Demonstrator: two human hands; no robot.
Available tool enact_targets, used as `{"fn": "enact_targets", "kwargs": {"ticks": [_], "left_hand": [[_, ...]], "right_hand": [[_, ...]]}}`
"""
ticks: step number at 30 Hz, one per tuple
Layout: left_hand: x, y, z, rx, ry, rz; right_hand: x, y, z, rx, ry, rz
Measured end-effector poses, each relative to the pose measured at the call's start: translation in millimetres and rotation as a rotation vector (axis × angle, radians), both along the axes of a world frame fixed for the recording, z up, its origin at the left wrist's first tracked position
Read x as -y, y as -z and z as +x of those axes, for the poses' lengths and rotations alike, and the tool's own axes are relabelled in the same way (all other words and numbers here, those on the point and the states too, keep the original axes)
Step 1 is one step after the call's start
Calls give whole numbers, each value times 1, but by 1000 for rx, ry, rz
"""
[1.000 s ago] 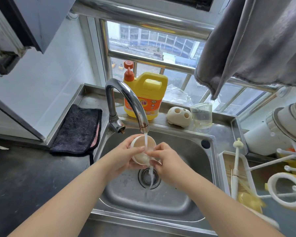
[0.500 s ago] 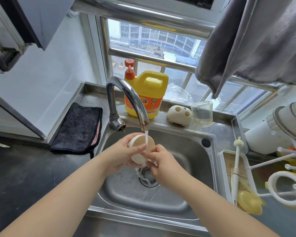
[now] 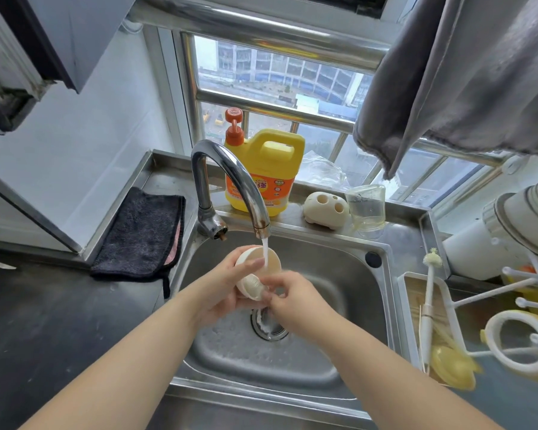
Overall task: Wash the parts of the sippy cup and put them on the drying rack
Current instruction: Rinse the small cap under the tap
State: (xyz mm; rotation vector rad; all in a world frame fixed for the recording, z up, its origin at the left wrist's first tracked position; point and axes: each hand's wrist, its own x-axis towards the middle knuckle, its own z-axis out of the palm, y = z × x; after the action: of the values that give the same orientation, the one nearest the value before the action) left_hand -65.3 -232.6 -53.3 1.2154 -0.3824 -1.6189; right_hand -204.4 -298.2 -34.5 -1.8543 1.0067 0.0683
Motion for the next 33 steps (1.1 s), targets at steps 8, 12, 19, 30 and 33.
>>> {"fn": "enact_targets", "kwargs": {"ticks": [8, 12, 19, 30, 33], "left_hand": [[2, -6, 8, 196, 47, 19], [5, -13, 9, 208, 70, 22], [7, -11, 5, 258, 49, 1], [7, -18, 7, 307, 116, 19], [5, -18, 1, 337, 95, -8]], "right_hand": [[11, -9, -10, -136, -327, -518], [11, -12, -9, -140, -407, -860], [5, -2, -8, 4, -46, 54], [13, -11, -8, -83, -261, -405], [5, -9, -6, -55, -146, -159]]}}
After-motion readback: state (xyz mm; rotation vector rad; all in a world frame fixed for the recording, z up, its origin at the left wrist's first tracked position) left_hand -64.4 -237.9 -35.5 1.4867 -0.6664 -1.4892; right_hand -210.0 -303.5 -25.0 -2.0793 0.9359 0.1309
